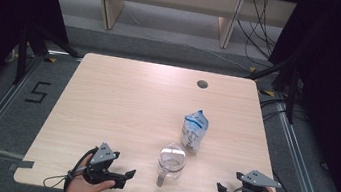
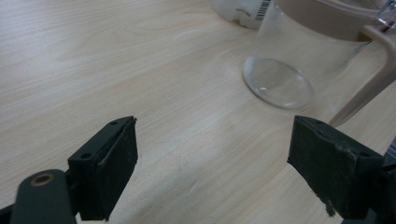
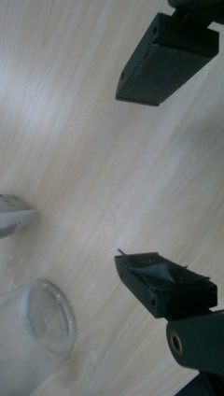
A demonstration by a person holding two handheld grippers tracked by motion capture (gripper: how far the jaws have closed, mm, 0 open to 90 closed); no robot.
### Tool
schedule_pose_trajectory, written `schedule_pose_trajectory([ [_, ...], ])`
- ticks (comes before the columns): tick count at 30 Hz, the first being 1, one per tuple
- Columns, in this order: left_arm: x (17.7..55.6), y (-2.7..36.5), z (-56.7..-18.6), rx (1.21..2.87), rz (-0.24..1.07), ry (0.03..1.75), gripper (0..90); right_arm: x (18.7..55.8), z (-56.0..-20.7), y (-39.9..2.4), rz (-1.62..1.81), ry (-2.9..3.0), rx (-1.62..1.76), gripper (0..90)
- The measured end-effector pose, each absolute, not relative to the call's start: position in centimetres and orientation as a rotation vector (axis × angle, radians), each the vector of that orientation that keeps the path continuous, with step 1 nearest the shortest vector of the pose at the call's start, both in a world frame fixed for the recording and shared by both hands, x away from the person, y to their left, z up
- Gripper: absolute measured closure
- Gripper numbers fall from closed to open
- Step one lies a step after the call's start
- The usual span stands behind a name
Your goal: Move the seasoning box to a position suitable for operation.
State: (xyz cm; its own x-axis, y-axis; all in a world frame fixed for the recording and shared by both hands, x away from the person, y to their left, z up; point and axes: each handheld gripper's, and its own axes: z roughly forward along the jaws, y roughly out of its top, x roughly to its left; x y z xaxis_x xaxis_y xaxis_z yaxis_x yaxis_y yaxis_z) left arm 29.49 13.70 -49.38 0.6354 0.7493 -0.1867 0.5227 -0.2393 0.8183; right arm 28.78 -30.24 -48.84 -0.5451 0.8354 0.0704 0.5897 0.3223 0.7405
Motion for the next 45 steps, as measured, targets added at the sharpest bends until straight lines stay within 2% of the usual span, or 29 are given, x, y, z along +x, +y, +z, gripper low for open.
schedule_pose_trajectory([
  [26, 27.0, 8.7, -48.6, 1.894, 0.252, 0.922, 14.9, 29.0, -48.9, -30.2, 1.048, 2.28, 1.231, 19.3],
  [40, 27.0, 5.7, -48.1, 1.932, 0.32, 0.896, 15.2, 29.0, -48.9, -30.0, 1.025, 2.296, 1.214, 19.9],
  [45, 27.2, 5.0, -48.4, 1.953, 0.345, 0.871, 22.3, 29.1, -48.9, -30.0, 1.039, 2.327, 1.213, 20.0],
])
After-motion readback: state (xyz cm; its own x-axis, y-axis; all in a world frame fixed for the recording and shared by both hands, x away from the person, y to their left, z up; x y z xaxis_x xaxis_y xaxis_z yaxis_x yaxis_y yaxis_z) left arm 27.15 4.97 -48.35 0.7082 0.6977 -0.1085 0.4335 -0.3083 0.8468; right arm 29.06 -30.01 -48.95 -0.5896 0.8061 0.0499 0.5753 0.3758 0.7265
